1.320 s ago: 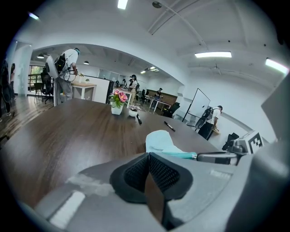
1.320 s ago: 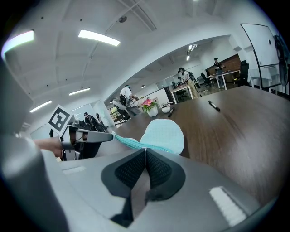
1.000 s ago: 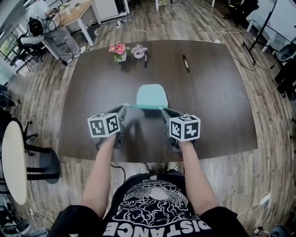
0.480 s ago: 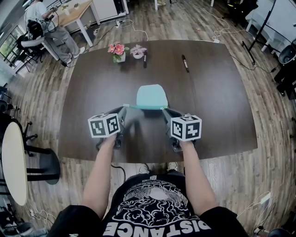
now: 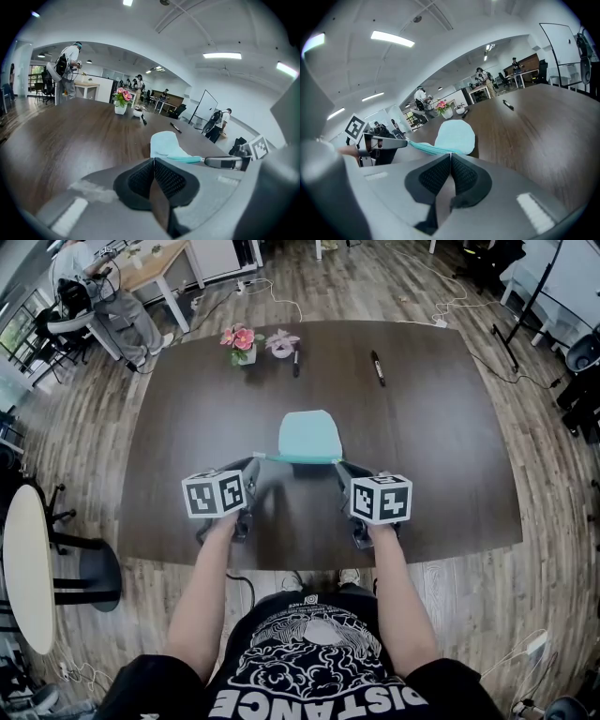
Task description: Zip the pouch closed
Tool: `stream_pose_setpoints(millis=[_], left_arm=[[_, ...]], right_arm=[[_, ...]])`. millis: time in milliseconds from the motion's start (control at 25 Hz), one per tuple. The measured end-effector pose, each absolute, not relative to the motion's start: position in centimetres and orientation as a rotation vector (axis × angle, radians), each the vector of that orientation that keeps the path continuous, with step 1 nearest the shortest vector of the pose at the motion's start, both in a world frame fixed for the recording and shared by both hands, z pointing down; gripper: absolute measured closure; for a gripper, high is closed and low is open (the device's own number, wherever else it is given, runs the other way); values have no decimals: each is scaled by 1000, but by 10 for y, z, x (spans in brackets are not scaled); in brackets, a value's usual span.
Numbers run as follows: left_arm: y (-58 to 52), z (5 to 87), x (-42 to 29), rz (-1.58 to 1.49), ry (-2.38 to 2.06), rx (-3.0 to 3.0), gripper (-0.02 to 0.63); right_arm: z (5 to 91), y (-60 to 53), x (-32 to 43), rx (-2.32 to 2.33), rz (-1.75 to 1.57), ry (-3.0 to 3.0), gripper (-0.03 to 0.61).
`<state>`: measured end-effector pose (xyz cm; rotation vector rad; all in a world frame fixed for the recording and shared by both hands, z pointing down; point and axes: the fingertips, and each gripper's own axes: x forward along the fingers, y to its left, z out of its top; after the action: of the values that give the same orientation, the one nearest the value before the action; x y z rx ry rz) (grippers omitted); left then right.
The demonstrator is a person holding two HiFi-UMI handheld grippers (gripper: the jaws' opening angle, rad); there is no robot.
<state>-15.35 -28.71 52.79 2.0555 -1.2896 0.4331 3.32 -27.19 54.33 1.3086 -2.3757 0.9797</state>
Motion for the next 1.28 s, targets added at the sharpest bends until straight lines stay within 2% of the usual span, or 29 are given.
stream_pose_setpoints(millis=[1000, 1160, 1280], left_arm=[[-264, 575, -134, 699, -1228, 2036, 595], [-261, 576, -134, 702, -1227, 2027, 531], [-260, 569, -138, 680, -1248, 2028, 528]], right_arm=[[581, -263, 44, 1259, 907, -2192, 568], [578, -264, 41, 1246, 907, -2203, 543], [571, -265, 40, 1242, 881, -2209, 540]])
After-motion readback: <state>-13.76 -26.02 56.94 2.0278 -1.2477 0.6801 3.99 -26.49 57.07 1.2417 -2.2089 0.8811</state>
